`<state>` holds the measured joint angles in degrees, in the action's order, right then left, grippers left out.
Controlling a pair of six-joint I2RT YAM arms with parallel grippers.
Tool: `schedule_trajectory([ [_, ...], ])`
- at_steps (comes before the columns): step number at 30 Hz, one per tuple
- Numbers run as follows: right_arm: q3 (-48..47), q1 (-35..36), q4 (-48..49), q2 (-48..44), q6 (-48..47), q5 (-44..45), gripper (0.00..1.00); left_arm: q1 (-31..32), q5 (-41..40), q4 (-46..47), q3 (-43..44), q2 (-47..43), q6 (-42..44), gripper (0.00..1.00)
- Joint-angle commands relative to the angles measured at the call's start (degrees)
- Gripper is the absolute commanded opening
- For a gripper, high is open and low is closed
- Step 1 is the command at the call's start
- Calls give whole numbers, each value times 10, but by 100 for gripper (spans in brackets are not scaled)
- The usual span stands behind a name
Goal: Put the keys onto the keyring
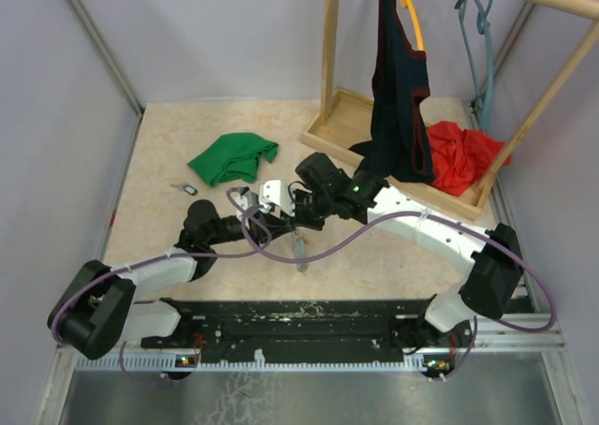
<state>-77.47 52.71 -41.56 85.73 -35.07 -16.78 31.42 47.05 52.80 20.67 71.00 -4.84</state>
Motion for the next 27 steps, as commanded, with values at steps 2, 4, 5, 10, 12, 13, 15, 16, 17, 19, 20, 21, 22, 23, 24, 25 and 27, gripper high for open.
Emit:
schedule_trajectory([
  [2, 31, -6, 81, -66, 31, -45, 5, 4, -19, 88, -28, -3, -5, 0],
  [4, 55, -27, 110, -94, 47, -80, 8, 3, -20, 119, -37, 2, -17, 0],
  [5, 69, -40, 127, -105, 54, -102, 9, 2, -19, 134, -41, 5, -23, 0],
  [10, 175, -103, 256, -166, 96, -217, 12, -5, -5, 220, -63, 22, -55, 0],
  [12, 214, -118, 313, -178, 115, -258, 13, -10, 6, 260, -70, 31, -68, 0],
  [13, 230, -126, 338, -181, 122, -274, 13, -12, 12, 273, -72, 34, -74, 0],
  [15, 259, -134, 384, -183, 132, -302, 13, -15, 17, 293, -76, 40, -84, 0],
  [16, 270, -136, 403, -184, 135, -310, 13, -15, 19, 297, -77, 42, -85, 0],
  [17, 280, -136, 417, -184, 136, -316, 13, -15, 20, 297, -77, 42, -85, 0],
  [19, 296, -137, 450, -183, 139, -324, 13, -15, 22, 297, -76, 40, -85, 0],
  [20, 303, -136, 461, -183, 141, -329, 13, -15, 23, 297, -76, 38, -84, 0],
  [21, 308, -136, 469, -181, 143, -331, 13, -15, 23, 295, -76, 37, -83, 0],
  [22, 312, -136, 475, -180, 143, -331, 13, -15, 25, 295, -75, 36, -83, 0],
  [23, 316, -136, 481, -177, 144, -330, 13, -15, 27, 294, -74, 36, -83, 0],
  [24, 318, -136, 486, -176, 145, -331, 13, -15, 30, 294, -73, 35, -83, 0],
  [25, 320, -136, 490, -173, 145, -333, 13, -15, 32, 295, -73, 35, -84, 0],
  [27, 320, -137, 500, -169, 147, -335, 13, -15, 35, 298, -72, 34, -86, 0],
])
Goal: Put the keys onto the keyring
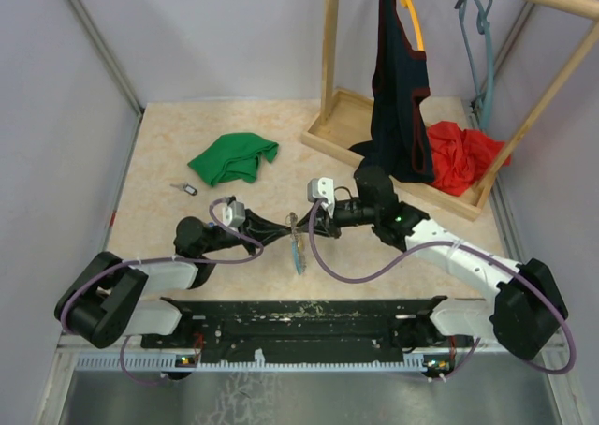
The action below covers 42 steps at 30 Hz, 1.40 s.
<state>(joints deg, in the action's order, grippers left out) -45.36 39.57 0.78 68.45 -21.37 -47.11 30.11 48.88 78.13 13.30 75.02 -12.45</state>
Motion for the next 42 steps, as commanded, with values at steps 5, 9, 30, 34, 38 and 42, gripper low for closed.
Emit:
schedule_trajectory([
  [5, 0, -5, 85, 14, 14, -36, 12, -2, 26, 47, 4, -8, -11, 0],
  [9, 1, -8, 70, 9, 28, 33, 12, -2, 30, 44, 5, -9, -9, 0],
  [30, 7, -76, 144, 39, 373, -47, 21, -2, 36, 18, 13, -22, 4, 0],
  [34, 4, -76, 191, 76, 431, -78, 22, -2, 38, 18, 15, -23, 5, 0],
  [38, 8, -76, 220, 96, 461, -87, 22, -2, 39, 18, 16, -23, 4, 0],
  [42, 12, -76, 231, 99, 467, -91, 22, -2, 39, 19, 17, -25, 4, 0],
])
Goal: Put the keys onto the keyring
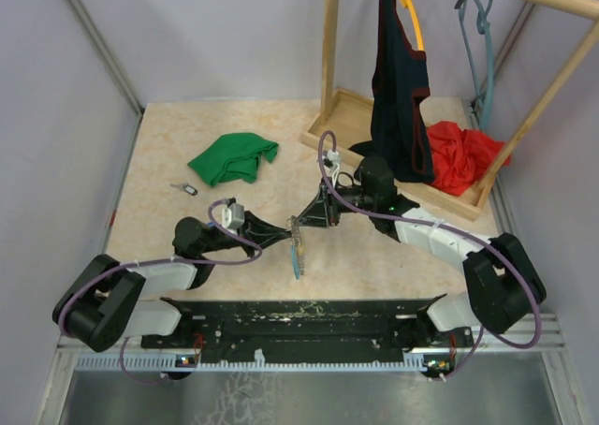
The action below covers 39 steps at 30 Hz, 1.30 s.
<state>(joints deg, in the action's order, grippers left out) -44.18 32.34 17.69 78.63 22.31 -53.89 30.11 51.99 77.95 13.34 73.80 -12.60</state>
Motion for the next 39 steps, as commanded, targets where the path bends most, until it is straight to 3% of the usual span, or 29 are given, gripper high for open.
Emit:
schedule_trajectory([
  [1, 0, -3, 63, -2, 33, -26, 22, -2, 8, 20, 16, -13, 6, 0],
  [29, -3, 1, 64, 29, 28, -79, 21, -2, 7, 37, 16, -9, -3, 0],
  [34, -10, 1, 43, 23, 11, -77, 15, -2, 5, 36, 14, -8, -3, 0],
  [39, -35, 1, -43, 6, -52, -51, 0, -2, 2, 19, 10, -11, 11, 0],
])
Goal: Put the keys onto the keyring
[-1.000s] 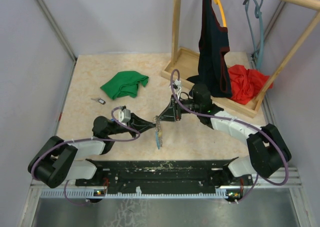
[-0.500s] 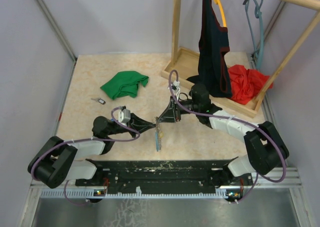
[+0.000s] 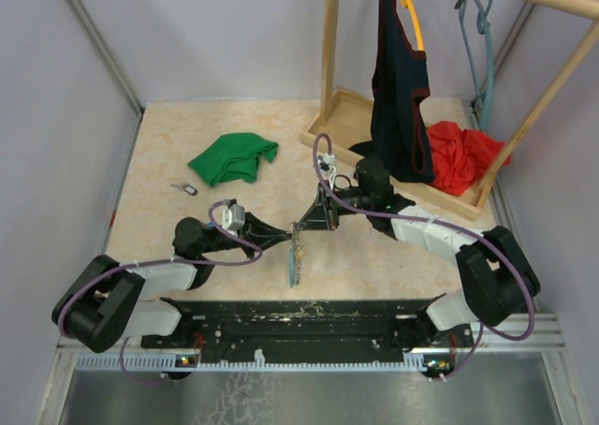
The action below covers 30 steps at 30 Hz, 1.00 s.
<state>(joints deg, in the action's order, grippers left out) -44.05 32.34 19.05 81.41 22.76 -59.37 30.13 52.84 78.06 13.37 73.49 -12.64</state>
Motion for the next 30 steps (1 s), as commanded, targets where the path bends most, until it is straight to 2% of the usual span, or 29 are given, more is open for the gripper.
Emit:
schedule_trajectory([
  [1, -42, 0, -76, -26, -71, 10, 0, -2, -8, 13, 9, -10, 14, 0],
  [5, -58, 1, -122, -39, -110, 31, 0, -2, -14, -4, 3, -18, 25, 2],
  [12, -70, 0, -122, -58, -140, 46, 0, -2, -13, -29, -8, -41, 33, 31],
  [16, -75, 0, -105, -59, -148, 41, 0, -2, -25, -46, -20, -68, 35, 40],
  [21, -75, 0, -84, -59, -167, 29, 0, -3, -94, -117, -10, -92, 36, 41],
  [24, -67, 0, -58, -61, -172, 28, 0, -3, -114, -112, -3, -90, 15, 41],
  [28, -58, 1, -17, -59, -169, 22, 0, -4, -117, -119, 17, -62, -14, 36],
  [30, -54, 2, 1, -58, -169, 19, 0, -4, -118, -92, 15, -50, -34, 35],
])
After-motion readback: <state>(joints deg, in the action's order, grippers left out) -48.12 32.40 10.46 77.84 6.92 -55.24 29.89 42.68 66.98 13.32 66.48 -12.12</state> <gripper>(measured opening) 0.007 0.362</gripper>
